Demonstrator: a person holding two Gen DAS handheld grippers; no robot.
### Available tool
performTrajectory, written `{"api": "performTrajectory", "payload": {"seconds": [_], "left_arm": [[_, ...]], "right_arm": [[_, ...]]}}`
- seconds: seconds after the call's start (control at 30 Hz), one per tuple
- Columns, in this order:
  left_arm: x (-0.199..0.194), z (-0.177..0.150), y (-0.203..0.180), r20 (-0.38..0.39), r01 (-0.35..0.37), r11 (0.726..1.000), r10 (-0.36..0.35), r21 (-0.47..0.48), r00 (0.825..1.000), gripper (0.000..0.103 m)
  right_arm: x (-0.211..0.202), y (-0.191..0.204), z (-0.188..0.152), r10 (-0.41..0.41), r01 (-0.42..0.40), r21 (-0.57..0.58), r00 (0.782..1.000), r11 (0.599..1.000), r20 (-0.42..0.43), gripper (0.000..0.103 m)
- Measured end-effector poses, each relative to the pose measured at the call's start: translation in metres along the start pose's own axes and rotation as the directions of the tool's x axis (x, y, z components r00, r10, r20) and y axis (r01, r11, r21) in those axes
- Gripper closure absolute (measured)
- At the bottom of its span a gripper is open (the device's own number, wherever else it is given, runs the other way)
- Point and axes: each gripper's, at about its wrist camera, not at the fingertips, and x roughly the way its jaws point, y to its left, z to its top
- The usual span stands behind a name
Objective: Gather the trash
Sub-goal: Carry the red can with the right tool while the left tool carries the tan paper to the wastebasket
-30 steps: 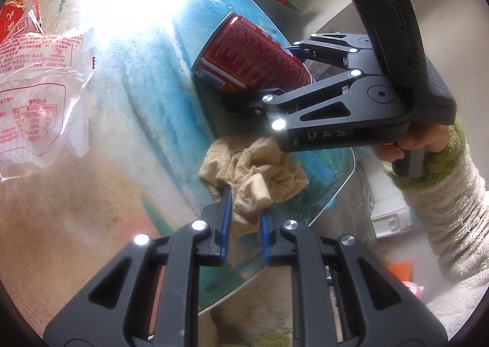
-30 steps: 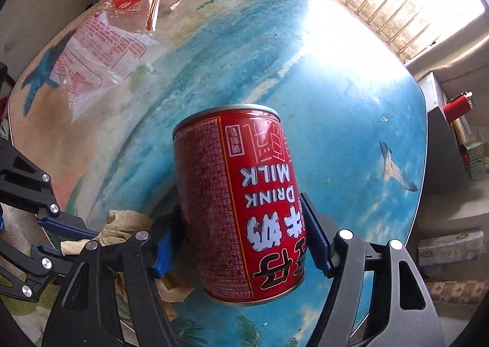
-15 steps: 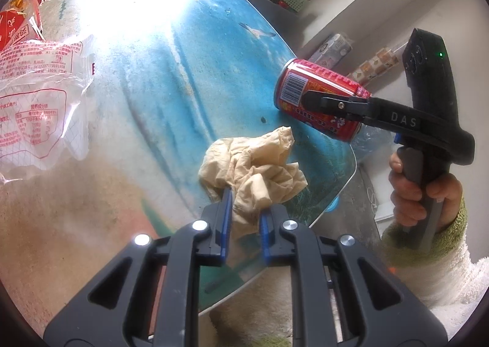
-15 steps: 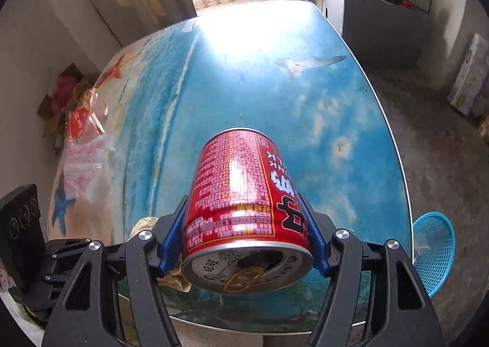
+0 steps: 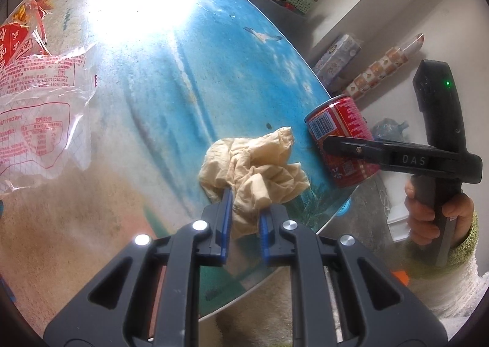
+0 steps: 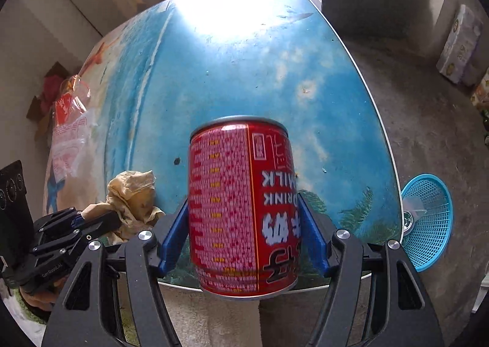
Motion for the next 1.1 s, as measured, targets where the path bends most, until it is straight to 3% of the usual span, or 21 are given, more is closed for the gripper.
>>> {"api": "performTrajectory", "payload": {"seconds": [0.2,0.27,0.3,0.7,1.1], "left_arm": [[0.0,0.001,-0.003,0.005,-0.022,1.0,0.022,0.017,1.0,0.089],[-0.001,0.001,-0.006,0.015,-0.035,0.999,0.034,0.031,0.999,0.089],[-0.003,0.001,-0.008,0.021,-0.043,0.998,0.043,0.042,0.999,0.089],[-0.023,0.004,-0.026,0.08,-0.107,0.985,0.097,0.134,0.992,0.09],[-0.038,0.005,-0.036,0.116,-0.12,0.978,0.101,0.172,0.988,0.09]], "right_arm": [[0.001,-0.001,0.005,-0.021,0.021,0.005,1.0,1.0,0.0,0.029],[0.004,-0.004,0.003,-0.013,0.013,0.029,1.0,0.999,0.002,0.035],[0.004,-0.005,0.002,-0.009,0.009,0.041,1.0,0.999,0.005,0.039],[-0.01,-0.024,-0.013,0.071,-0.084,0.185,0.994,0.979,0.078,0.039],[-0.029,-0.011,-0.012,0.121,-0.143,0.179,0.984,0.973,0.129,0.039]]}}
